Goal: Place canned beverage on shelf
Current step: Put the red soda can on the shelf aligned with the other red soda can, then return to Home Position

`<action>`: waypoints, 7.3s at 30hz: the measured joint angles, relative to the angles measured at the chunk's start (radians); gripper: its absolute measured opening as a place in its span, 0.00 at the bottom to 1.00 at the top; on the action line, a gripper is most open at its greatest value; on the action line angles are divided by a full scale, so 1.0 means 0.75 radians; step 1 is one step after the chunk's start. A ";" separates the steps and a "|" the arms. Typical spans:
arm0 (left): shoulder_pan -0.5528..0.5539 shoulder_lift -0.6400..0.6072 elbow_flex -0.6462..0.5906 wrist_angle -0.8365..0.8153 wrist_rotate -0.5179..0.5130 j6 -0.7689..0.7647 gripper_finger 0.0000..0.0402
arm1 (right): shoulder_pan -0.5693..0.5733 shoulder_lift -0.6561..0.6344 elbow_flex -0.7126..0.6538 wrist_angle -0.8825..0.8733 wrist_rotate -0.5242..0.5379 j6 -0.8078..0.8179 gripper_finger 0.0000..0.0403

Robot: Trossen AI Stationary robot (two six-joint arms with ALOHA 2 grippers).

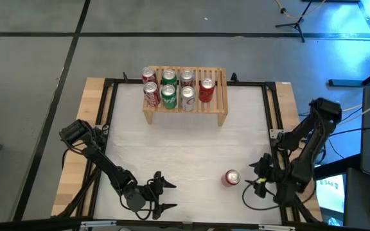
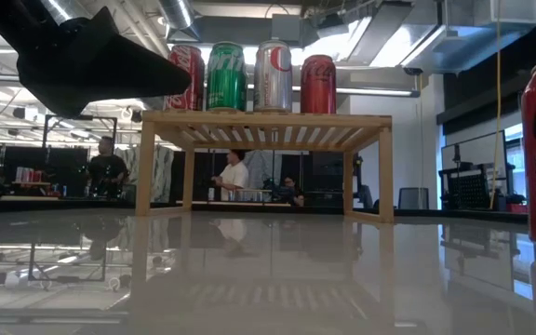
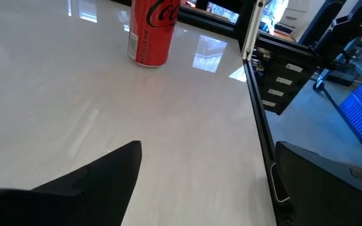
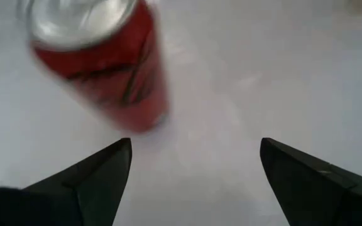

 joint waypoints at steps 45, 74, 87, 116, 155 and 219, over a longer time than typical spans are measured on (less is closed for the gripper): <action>0.004 0.000 0.000 -0.001 0.011 -0.004 0.88 | -0.043 0.037 -0.251 0.954 0.346 -0.829 0.94; 0.022 0.000 0.000 -0.001 0.010 -0.012 0.88 | -0.369 0.141 -0.014 1.074 0.366 -1.448 0.71; 0.049 0.000 0.000 -0.001 0.010 0.041 0.88 | -0.868 0.028 0.459 0.664 0.303 -1.930 0.71; 0.171 0.000 0.000 -0.054 0.011 0.141 0.88 | -1.688 0.024 0.497 0.809 -0.319 -2.036 0.71; 0.193 0.000 0.000 -0.060 0.046 0.136 0.88 | -1.759 0.073 0.522 0.833 -0.355 -2.080 0.84; 0.485 -0.165 -0.115 -0.127 0.515 0.607 0.08 | -1.077 -0.701 -0.331 1.067 -0.449 -1.768 0.03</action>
